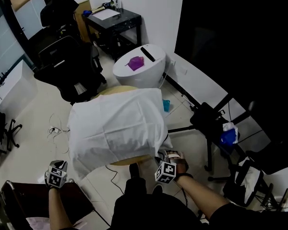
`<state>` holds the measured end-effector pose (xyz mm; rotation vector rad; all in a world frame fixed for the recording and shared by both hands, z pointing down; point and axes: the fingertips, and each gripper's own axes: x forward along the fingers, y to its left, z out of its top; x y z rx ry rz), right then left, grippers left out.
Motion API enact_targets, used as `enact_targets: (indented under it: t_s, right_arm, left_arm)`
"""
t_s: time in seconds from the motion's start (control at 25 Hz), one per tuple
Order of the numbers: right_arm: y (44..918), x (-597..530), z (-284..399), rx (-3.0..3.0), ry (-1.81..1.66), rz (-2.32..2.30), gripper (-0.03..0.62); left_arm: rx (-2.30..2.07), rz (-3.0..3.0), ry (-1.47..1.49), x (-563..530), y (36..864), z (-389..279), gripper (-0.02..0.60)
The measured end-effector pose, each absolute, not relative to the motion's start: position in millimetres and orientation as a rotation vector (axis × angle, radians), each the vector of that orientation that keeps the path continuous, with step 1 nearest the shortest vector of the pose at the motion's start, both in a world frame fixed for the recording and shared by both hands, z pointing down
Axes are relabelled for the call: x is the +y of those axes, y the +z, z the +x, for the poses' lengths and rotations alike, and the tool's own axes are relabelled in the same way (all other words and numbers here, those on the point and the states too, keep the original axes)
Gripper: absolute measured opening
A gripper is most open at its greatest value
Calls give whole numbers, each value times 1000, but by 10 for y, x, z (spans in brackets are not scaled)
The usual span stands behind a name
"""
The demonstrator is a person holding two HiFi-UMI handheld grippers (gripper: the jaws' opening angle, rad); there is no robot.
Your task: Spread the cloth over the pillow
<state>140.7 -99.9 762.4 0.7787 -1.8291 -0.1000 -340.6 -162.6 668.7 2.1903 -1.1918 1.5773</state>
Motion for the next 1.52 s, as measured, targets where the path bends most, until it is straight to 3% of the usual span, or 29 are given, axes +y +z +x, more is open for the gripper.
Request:
enact_targets:
  t_s: [0.12, 0.48, 0.68, 0.84, 0.92, 0.96, 1.12, 1.52]
  right_arm:
    - [7537, -983, 1367, -1840, -111, 801, 163]
    - [7176, -1072, 1201, -1959, -57, 906, 164]
    - [6772, -1289, 1266, -2159, 364, 1139, 153]
    - [6594, -1510, 1242, -2225, 526, 1203, 152]
    - [6551, -1618, 1213, -2257, 613, 1227, 153]
    - [6530, -1670, 1203, -2266, 636, 1234, 153]
    - [6481, -1813, 1181, -2277, 634, 1237, 153]
    - [6083, -1849, 1302, -2492, 651, 1213, 153]
  left_arm:
    - [-1187, 2363, 1536, -1712, 6209, -2898, 62]
    - [-253, 2798, 1300, -1161, 6409, 321, 109]
    - [-52, 2854, 1611, -859, 7086, 900, 281]
    - [-211, 2935, 1602, -1029, 7161, 1104, 291]
    - [-276, 2962, 1517, -1139, 7087, 1200, 288]
    - [-300, 2972, 1478, -1188, 7039, 1232, 258]
    - [-351, 3021, 1382, -1360, 6857, 1234, 15]
    - [-463, 2820, 1006, -1929, 6553, 892, 0]
